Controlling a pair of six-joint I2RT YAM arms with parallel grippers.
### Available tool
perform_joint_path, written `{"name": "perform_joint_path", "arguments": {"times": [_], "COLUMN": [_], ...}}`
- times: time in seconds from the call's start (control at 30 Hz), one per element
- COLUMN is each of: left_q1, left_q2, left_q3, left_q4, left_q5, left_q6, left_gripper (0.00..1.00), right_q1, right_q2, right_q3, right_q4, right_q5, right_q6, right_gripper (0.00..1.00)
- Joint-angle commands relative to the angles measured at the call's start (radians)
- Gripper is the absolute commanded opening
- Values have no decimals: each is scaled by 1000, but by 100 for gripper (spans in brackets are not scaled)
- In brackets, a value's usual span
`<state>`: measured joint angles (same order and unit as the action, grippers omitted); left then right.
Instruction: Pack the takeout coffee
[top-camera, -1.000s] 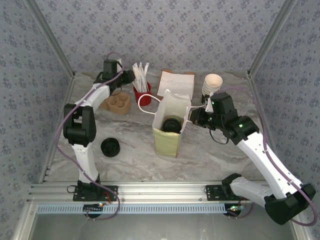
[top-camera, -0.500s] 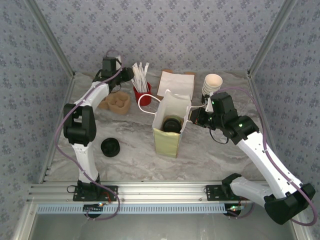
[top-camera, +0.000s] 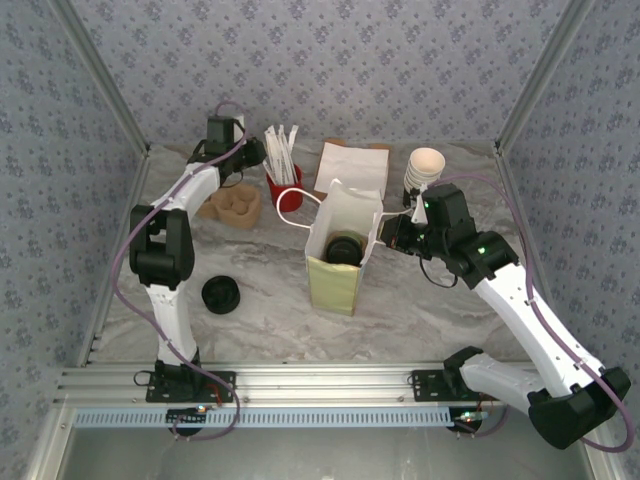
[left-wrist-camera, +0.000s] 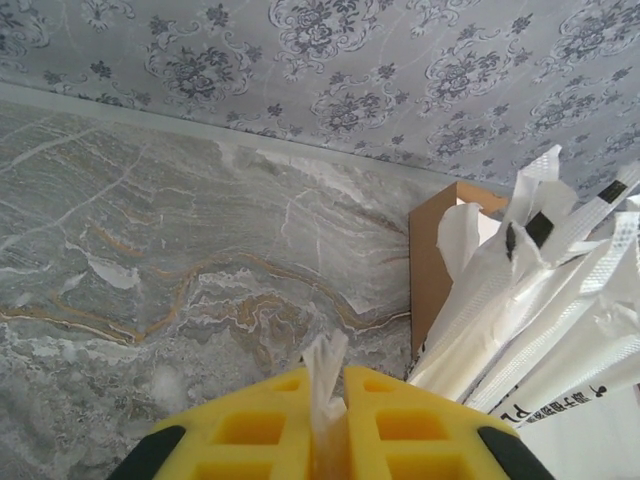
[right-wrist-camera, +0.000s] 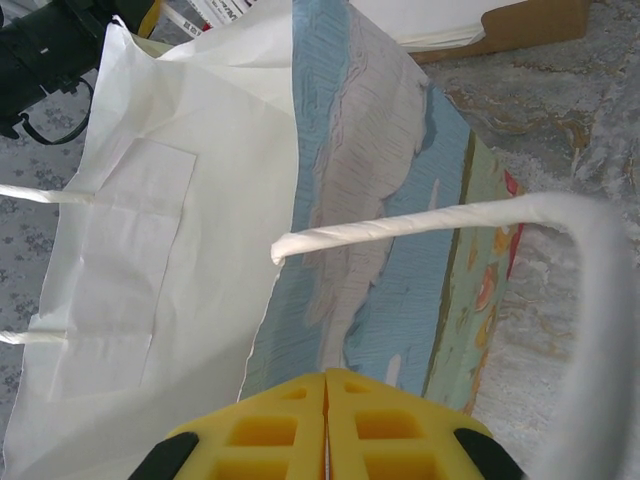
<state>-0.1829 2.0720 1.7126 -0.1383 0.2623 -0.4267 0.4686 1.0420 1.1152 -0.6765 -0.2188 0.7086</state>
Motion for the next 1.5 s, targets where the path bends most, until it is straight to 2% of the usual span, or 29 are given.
{"name": "perform_joint_path", "arguments": {"times": [0.0,0.17,0.67,0.9,1.33,1.47], "left_q1": [7,-4,-48,-94,-212,-249], "left_q2": [-91,-192,-548,-720,-942,-961], "left_q3": [-18,-51,-87,-44,57,95], "left_q4": [3,-22,-231,-359,-525,-573], "left_q5": [-2,-42,-161,-212,-268,-262], "left_q6": [28,63,157,203,243,244], "left_gripper": [11,10,10,10,11,11], "right_q1": [-8,-8,5,13,60,90], "right_q2": [3,3,19,53,146,163], "right_q3": [-1,5,31,49,69,68], "right_q4": [10,8,5,20,113,149], "right_q5": [-11,-11,-4,-14,-103,-116], "right_q6": [-20,-12,-11,-18,-11,-2], "right_gripper": [12,26,44,44,17,16]}}
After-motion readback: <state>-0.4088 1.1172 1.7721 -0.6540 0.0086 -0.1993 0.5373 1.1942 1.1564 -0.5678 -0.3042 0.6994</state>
